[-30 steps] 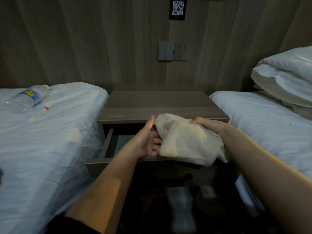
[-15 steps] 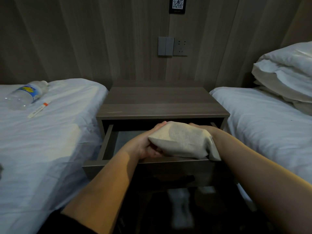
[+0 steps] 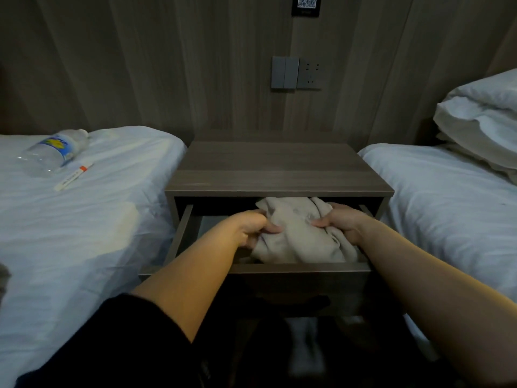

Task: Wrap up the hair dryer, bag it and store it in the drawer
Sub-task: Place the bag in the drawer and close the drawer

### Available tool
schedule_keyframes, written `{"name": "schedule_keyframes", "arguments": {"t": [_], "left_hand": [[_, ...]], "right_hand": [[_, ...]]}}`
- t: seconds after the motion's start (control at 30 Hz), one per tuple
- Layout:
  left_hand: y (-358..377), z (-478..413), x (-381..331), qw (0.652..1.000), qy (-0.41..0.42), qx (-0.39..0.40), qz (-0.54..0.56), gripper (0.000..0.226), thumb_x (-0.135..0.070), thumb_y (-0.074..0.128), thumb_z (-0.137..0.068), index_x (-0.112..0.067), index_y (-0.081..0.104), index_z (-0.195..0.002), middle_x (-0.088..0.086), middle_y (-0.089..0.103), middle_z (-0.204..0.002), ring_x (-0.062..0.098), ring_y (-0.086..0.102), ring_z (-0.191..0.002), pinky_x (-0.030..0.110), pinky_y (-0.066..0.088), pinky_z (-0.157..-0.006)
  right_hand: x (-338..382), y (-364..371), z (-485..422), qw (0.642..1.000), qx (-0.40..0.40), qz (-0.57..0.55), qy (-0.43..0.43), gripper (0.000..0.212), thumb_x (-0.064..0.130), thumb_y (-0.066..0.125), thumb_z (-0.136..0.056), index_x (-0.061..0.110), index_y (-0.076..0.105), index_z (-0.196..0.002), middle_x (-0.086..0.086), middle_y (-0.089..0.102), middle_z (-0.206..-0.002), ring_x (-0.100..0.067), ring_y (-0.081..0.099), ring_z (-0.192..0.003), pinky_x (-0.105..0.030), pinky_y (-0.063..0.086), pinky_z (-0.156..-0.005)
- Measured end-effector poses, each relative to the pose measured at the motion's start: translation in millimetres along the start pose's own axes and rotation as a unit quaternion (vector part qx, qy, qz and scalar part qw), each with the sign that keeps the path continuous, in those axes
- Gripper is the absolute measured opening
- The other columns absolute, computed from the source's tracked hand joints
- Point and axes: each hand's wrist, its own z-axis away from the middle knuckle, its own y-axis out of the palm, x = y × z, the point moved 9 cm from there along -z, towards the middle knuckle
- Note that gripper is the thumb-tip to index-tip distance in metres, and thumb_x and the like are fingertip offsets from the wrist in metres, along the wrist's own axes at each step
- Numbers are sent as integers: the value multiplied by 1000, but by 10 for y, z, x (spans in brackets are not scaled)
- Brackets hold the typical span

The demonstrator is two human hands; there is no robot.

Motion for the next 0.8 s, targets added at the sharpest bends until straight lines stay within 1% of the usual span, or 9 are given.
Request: {"name": "schedule_keyframes", "arguments": {"t": [0.1,0.17,0.23,0.33,0.4,0.5,0.57,0.67,0.8], "left_hand": [[29,-139,82,999,-29,10,-9,46,2,55,-87,-14,46,-130,10,61,-111,26,58,-109,40,52,-83],[8,-215,130,997,-37,-5,-64,48,-3,57,-88,-13,45,-133,10,60,-117,24,60,-103,37,54,-78],[-8,-260,134,993,-34,-25,-111,47,-9,58,-88,-15,45,-133,9,59,-122,23,59,-106,40,54,-86],[14,-240,-9,978,33,-59,-198,49,-13,57,-89,-19,42,-135,10,55,-126,27,56,-111,37,52,-84],[22,-165,-193,936,115,-104,-317,61,-15,59,-87,-21,33,-142,9,46,-136,30,51,-119,37,47,-90],[151,98,-395,861,193,-137,-449,62,-25,60,-87,-21,33,-142,6,40,-142,26,48,-122,35,44,-96],[263,274,-378,857,190,-71,-474,53,-37,60,-86,-22,45,-135,2,50,-135,19,52,-117,33,44,-96],[425,621,-242,862,153,66,-480,44,-43,66,-79,-24,60,-119,-4,62,-118,10,57,-107,32,46,-95],[498,777,-199,823,173,59,-538,29,-30,74,-76,-23,70,-103,-8,66,-96,6,59,-89,22,48,-77]], "right_hand": [[39,-65,-92,983,-110,144,-33,65,-2,68,-76,11,43,-135,-14,53,-130,-33,50,-120,-46,43,-101],[24,2,-139,967,-108,227,-41,65,5,70,-76,11,42,-134,-15,53,-130,-33,50,-120,-45,42,-101],[38,-3,-137,959,-121,251,-54,65,7,71,-76,10,42,-134,-14,53,-130,-32,50,-120,-41,43,-97],[142,-162,-90,928,-194,309,-76,65,17,74,-74,10,43,-131,-14,53,-130,-33,50,-119,-40,44,-96],[217,-204,-22,906,-214,354,-90,63,22,71,-76,13,43,-132,-13,48,-133,-32,49,-119,-44,44,-98],[312,-114,157,889,-187,389,-151,47,22,61,-85,18,48,-130,-9,47,-133,-25,51,-114,-40,47,-93],[368,33,403,878,-133,404,-218,27,25,58,-87,22,60,-114,-2,60,-116,-14,58,-98,-27,45,-80],[308,193,792,859,-36,443,-255,12,36,61,-85,30,66,-94,7,64,-96,-4,61,-85,-20,42,-73],[85,368,1069,851,62,478,-207,23,36,75,-73,26,70,-93,4,68,-88,-8,62,-80,-25,50,-73]]}}
